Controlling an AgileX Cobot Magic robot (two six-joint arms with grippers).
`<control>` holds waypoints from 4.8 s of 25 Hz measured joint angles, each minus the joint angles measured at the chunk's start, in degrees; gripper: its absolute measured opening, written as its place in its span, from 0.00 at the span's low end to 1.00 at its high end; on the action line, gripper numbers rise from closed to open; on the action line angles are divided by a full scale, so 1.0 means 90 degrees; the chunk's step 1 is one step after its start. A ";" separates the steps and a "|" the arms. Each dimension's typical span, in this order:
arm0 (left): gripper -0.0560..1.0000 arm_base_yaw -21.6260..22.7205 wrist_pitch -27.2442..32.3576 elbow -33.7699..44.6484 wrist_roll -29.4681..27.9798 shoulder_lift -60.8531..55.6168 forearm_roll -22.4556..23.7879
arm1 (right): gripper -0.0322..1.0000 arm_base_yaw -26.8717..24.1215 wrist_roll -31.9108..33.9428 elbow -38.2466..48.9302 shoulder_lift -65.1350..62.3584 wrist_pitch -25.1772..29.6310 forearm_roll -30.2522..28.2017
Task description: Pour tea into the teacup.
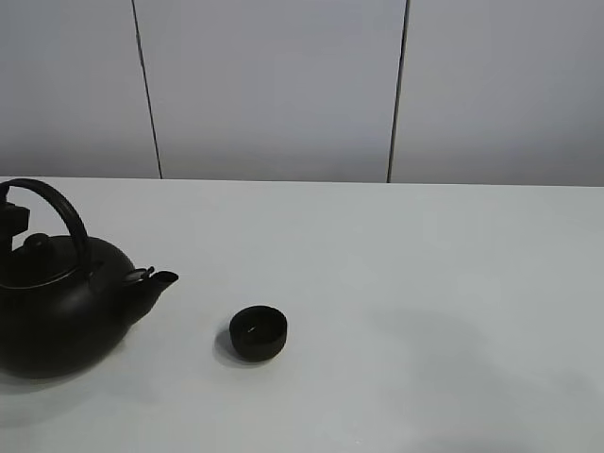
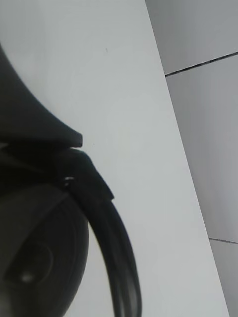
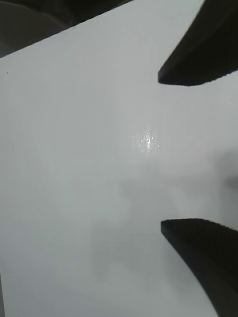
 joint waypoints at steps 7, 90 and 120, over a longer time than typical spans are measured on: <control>0.16 0.0000 0.0187 0.0000 -0.0229 -0.0167 0.0021 | 0.53 0.0000 0.0000 0.0000 0.0000 0.0000 0.0000; 0.16 -0.2658 0.3478 -0.0995 0.0980 -0.1575 -0.1928 | 0.53 0.0000 0.0000 0.0000 0.0000 -0.0001 0.0002; 0.16 -0.2905 0.3885 -0.1255 0.1416 -0.1372 -0.2313 | 0.53 0.0000 0.0000 0.0000 0.0000 0.0007 0.0002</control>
